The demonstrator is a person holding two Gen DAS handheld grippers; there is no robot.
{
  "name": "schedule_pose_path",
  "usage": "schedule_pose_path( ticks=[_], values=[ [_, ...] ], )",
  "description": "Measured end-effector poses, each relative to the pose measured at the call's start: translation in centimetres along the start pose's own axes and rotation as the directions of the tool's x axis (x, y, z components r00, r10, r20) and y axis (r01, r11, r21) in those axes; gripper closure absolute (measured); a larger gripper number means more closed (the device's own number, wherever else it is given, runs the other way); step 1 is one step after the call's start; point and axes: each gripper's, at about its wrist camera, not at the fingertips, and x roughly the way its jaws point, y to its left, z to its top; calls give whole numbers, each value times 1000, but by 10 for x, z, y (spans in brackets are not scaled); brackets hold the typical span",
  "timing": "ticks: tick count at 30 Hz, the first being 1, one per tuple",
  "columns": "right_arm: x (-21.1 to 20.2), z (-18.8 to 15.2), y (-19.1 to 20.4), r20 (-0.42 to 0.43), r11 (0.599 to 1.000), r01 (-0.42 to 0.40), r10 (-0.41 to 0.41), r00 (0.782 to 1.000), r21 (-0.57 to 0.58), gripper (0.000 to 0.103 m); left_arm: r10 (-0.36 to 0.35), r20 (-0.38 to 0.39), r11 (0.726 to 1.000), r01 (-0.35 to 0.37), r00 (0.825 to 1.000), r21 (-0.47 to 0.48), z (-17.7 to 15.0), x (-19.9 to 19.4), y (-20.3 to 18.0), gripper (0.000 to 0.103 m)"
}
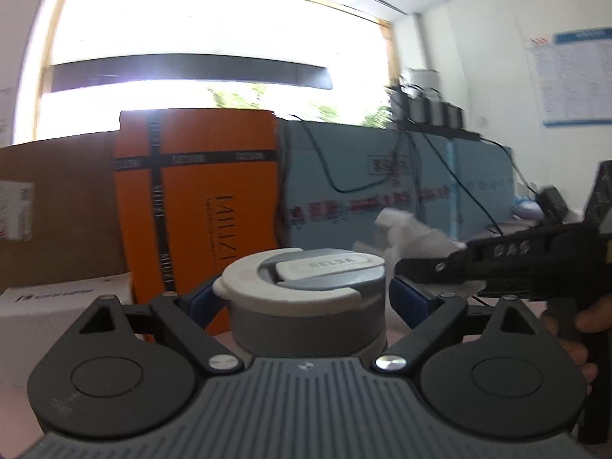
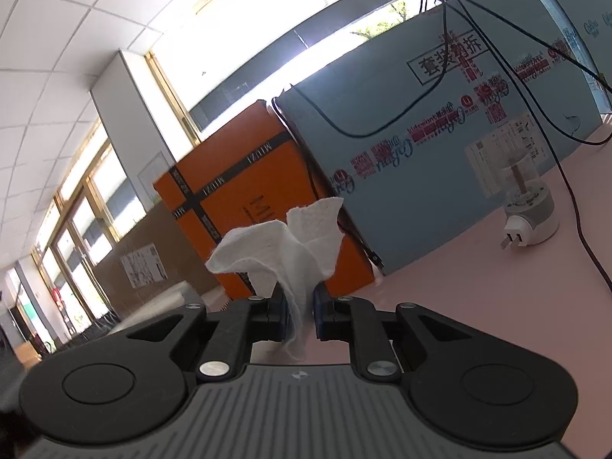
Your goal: Clean container
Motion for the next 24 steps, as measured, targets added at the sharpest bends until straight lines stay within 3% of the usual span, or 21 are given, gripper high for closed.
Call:
schedule_pose_path(
  ticks=[4, 10, 12, 16, 20, 24],
  values=[
    [-6, 10, 2, 21, 995, -63, 62, 998, 81, 90, 48, 11, 999, -48, 999, -24, 2, -9, -1, 11],
    [-5, 19, 2, 43, 960, -146, 140, 989, 238, 90, 61, 3, 998, -60, 998, -29, -2, -13, -1, 12],
    [-4, 20, 1, 43, 943, -161, 155, 987, 292, 90, 57, 4, 998, -57, 998, -33, -3, -13, -1, 20],
    [-17, 32, 13, 95, 947, -198, 179, 979, 253, 90, 51, 6, 998, -51, 999, -42, -5, -14, -1, 26],
    [-21, 37, 22, 75, 961, -183, 171, 982, 206, 90, 49, 9, 998, -48, 999, -48, -6, -14, -1, 26],
    [1, 16, 19, -49, 984, -68, 77, 996, 164, 90, 48, 10, 997, -48, 999, -56, -6, -14, -2, 26]
  ],
)
